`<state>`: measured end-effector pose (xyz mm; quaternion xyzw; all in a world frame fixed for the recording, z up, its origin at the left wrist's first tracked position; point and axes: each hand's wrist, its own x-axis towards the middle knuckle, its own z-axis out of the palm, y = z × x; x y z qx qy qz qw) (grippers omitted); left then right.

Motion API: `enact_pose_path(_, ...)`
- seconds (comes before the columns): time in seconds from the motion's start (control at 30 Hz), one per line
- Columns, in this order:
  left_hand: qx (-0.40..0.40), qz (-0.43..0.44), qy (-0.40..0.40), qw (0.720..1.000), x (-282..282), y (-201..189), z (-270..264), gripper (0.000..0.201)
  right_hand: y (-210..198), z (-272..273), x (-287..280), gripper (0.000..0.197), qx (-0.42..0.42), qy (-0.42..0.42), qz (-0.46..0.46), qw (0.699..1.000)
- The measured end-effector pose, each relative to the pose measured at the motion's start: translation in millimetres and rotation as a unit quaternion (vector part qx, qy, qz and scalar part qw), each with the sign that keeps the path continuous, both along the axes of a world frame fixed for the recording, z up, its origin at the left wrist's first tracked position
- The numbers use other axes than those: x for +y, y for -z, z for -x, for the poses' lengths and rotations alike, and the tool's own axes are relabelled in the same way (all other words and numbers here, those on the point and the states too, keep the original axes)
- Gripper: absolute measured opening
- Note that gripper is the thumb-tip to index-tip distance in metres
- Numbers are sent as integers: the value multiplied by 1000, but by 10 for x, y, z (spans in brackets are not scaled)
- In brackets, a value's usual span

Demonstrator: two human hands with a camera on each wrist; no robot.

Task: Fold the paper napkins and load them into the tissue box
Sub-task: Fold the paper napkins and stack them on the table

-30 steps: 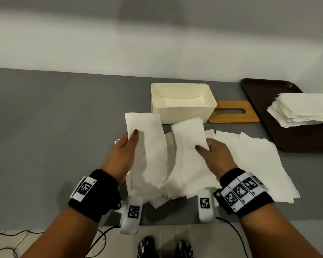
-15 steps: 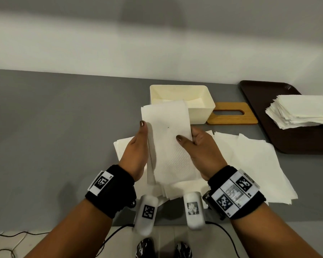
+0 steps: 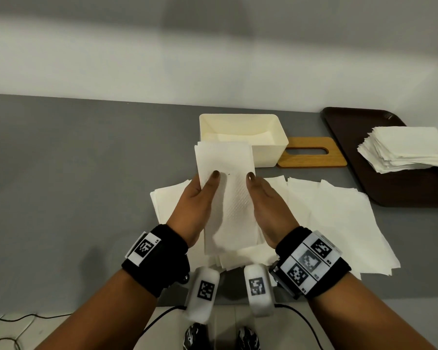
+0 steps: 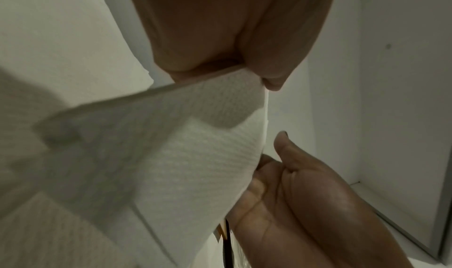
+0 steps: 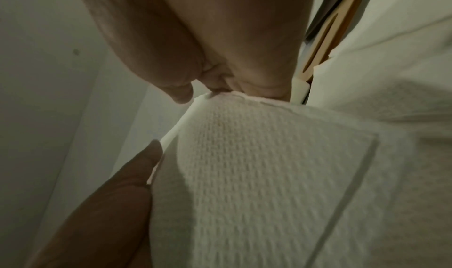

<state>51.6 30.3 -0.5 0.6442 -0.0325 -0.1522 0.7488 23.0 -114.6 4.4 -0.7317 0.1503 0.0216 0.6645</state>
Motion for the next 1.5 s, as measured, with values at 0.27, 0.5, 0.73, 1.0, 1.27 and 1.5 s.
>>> enact_pose_path(0.27, -20, 26, -31, 999, -107, 31, -76, 26, 114, 12, -148, 57, 21, -61, -17, 998)
enact_pose_path(0.5, -21, 47, -75, 996, -12, -11, -343, 26, 251, 74, -542, 27, 98, -108, 3, 989)
enact_pose_path(0.73, 25, -36, -47, 998, 63, -17, -659, 9, 18, -218, -1038, 30, 50, 7, -117, 992)
enact_pose_path(1.0, 2, -23, -97, 995, -131, -67, -975, 6, -176, -696, -1208, 27, -16, 51, -125, 991)
enact_pose_path(1.27, -66, -241, -172, 953, -88, 88, -1353, 12, -311, -1362, -1532, 23, -39, 116, -22, 992)
enact_pose_path(1.5, -39, -275, -137, 951, -137, 192, -1404, 19, -200, -1770, -1300, 13, 15, 72, 33, 997)
